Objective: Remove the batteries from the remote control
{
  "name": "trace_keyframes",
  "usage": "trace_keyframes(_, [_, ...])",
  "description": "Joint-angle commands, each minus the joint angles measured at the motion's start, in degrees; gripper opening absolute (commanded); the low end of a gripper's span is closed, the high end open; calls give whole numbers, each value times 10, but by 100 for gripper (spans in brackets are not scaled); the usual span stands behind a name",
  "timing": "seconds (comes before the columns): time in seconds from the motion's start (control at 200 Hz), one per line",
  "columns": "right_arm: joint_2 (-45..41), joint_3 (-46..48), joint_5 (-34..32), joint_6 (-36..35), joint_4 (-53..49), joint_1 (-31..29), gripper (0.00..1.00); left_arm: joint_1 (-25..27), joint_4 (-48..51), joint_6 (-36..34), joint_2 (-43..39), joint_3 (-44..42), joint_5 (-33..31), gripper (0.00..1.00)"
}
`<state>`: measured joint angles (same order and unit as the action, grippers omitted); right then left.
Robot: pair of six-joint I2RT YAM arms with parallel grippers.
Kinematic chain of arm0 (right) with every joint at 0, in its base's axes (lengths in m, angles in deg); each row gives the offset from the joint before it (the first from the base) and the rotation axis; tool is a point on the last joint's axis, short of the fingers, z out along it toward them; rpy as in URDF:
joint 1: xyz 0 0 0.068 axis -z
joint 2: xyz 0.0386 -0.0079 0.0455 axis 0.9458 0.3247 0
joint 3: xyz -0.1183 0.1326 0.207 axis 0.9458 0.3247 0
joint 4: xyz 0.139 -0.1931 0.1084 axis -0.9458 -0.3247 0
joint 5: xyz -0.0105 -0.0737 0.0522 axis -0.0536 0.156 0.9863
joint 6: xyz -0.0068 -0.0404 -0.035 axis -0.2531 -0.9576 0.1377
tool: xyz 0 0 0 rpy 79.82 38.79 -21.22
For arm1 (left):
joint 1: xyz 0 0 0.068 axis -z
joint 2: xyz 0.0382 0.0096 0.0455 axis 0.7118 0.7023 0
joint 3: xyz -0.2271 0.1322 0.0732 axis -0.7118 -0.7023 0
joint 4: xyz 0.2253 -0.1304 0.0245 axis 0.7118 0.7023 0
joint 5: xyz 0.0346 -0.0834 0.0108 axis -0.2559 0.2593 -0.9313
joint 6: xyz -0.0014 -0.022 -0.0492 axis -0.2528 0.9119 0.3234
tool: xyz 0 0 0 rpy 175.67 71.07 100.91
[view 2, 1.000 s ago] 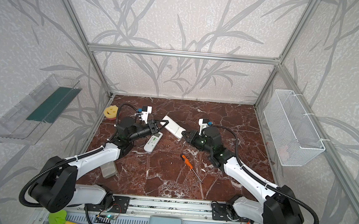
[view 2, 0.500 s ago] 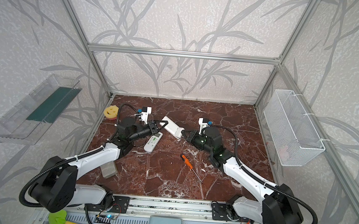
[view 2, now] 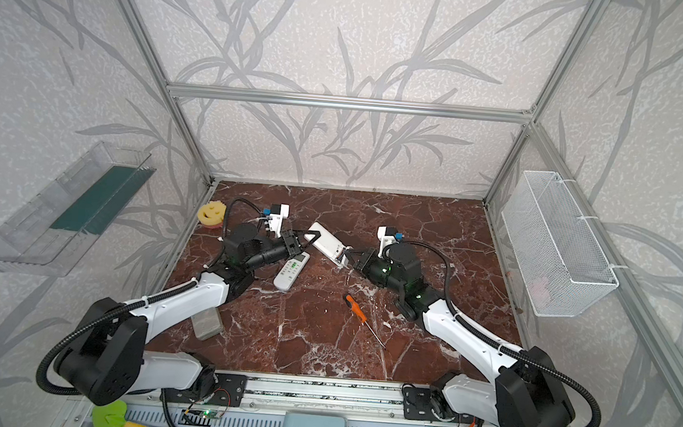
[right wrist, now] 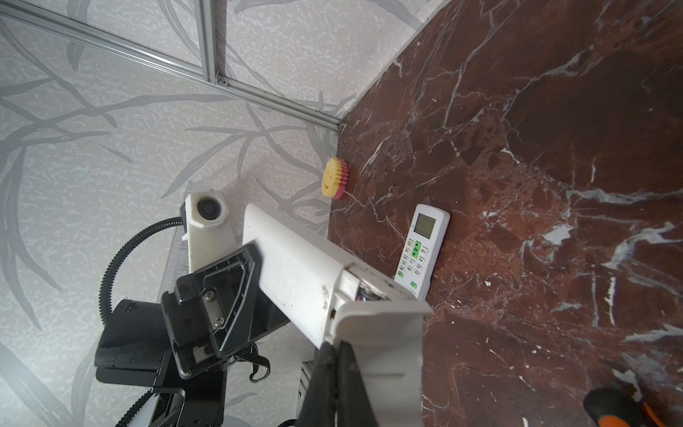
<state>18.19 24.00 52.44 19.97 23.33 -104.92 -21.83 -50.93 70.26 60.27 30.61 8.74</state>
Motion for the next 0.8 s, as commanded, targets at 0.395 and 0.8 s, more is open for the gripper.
trace_keyframes(0.395, [12,-24,-68,-268,-302,71,0,-1,18,-40,137,8,98,0])
trace_keyframes(0.8, [173,-92,-107,-400,-433,66,0,0,189,-140,171,-14,176,0])
